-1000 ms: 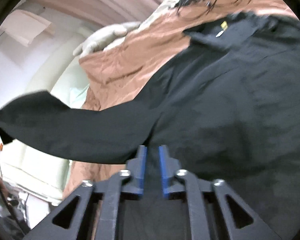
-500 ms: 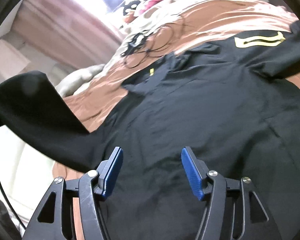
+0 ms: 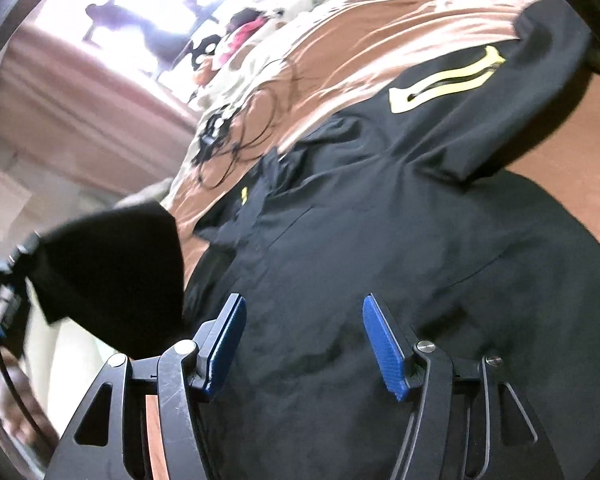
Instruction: Fold large clothes
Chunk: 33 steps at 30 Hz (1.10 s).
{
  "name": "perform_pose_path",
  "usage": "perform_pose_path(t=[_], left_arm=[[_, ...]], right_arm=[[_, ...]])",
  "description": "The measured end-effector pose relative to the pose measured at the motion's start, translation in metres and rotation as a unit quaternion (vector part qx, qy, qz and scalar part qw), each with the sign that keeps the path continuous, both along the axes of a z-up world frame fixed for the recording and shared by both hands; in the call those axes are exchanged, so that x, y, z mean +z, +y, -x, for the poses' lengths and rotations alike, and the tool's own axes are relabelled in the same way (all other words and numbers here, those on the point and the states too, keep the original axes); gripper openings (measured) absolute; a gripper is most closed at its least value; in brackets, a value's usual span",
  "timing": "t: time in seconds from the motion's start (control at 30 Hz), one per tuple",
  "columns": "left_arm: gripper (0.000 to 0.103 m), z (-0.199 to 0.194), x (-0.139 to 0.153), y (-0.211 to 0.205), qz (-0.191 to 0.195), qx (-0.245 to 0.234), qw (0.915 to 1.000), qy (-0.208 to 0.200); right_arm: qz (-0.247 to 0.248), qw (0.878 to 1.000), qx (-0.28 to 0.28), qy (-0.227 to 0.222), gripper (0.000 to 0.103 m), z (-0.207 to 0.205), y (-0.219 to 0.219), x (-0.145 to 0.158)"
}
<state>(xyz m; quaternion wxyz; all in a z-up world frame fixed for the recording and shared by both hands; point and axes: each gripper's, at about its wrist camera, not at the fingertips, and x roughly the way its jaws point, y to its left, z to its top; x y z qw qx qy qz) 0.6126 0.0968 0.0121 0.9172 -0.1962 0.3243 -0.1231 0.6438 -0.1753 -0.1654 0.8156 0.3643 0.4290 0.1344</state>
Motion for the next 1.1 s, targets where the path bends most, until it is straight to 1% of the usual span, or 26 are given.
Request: perform_pose_path(t=[0.07, 0.13, 0.17, 0.2, 0.23, 0.3, 0.37, 0.47, 0.53, 0.57, 0.6, 0.73, 0.8, 0.83, 0.87, 0.9, 0.97, 1.07, 1.1], left_arm=[[0.016, -0.01, -0.024, -0.016, 0.0, -0.022, 0.9989, 0.042], [0.064, -0.012, -0.046, -0.028, 0.013, -0.051, 0.9959, 0.073], [0.074, -0.009, -0.054, -0.03, 0.019, -0.058, 0.9953, 0.076], [0.087, -0.001, -0.062, -0.033, 0.021, -0.063, 0.9951, 0.073], [0.093, 0.003, -0.065, -0.035, 0.02, -0.069, 0.9947, 0.074], [0.093, 0.011, -0.073, -0.036, 0.013, -0.076, 0.9936, 0.082], [0.093, 0.022, -0.076, -0.027, 0.003, -0.065, 0.9942, 0.086], [0.093, 0.033, -0.081, 0.001, -0.015, -0.027, 0.9954, 0.09], [0.093, 0.046, -0.082, 0.026, -0.028, 0.009, 0.9956, 0.089], [0.093, 0.051, -0.084, 0.035, -0.032, 0.02, 0.9953, 0.089], [0.093, 0.059, -0.085, 0.049, -0.039, 0.037, 0.9946, 0.089], [0.092, 0.079, -0.092, 0.091, -0.051, 0.077, 0.9915, 0.092], [0.089, 0.089, -0.098, 0.11, -0.058, 0.097, 0.9891, 0.095], [0.087, 0.094, -0.102, 0.12, -0.063, 0.109, 0.9872, 0.099], [0.087, 0.099, -0.106, 0.13, -0.068, 0.12, 0.985, 0.104], [0.086, 0.103, -0.11, 0.138, -0.072, 0.128, 0.9831, 0.109], [0.083, 0.108, -0.118, 0.15, -0.077, 0.143, 0.9798, 0.117], [0.078, 0.115, -0.136, 0.171, -0.076, 0.165, 0.9743, 0.133], [0.074, 0.118, -0.142, 0.177, -0.077, 0.171, 0.9721, 0.141]], right_arm=[[0.001, 1.0, -0.013, 0.005, 0.061, -0.002, -0.009, -0.002], [-0.004, 1.0, -0.023, 0.007, 0.061, -0.004, -0.02, -0.003], [-0.006, 0.999, -0.031, 0.009, 0.061, -0.005, -0.025, -0.005], [-0.007, 0.999, -0.039, 0.012, 0.061, -0.005, -0.03, -0.006], [-0.008, 0.999, -0.045, 0.013, 0.061, -0.004, -0.034, -0.006], [-0.007, 0.999, -0.047, 0.013, 0.062, -0.005, -0.035, -0.006], [-0.003, 0.999, -0.039, 0.009, 0.062, -0.006, -0.03, -0.004], [0.014, 1.0, -0.009, -0.003, 0.061, -0.006, -0.011, 0.002], [0.034, 0.999, 0.014, -0.009, 0.061, -0.007, 0.008, 0.006], [0.045, 0.999, 0.025, -0.012, 0.061, -0.007, 0.016, 0.007], [0.061, 0.997, 0.04, -0.016, 0.061, -0.008, 0.03, 0.009], [0.107, 0.991, 0.081, -0.017, 0.061, -0.011, 0.063, 0.006], [0.129, 0.987, 0.097, -0.014, 0.067, -0.013, 0.078, 0.002], [0.143, 0.984, 0.104, -0.015, 0.079, -0.013, 0.085, 0.0], [0.151, 0.983, 0.107, -0.017, 0.088, -0.014, 0.09, -0.001], [0.16, 0.981, 0.108, -0.019, 0.089, -0.014, 0.096, -0.003], [0.178, 0.978, 0.112, -0.012, 0.09, -0.016, 0.107, -0.01], [0.218, 0.967, 0.132, 0.0, 0.09, -0.016, 0.127, -0.02], [0.236, 0.962, 0.14, -0.001, 0.09, -0.016, 0.134, -0.022]])
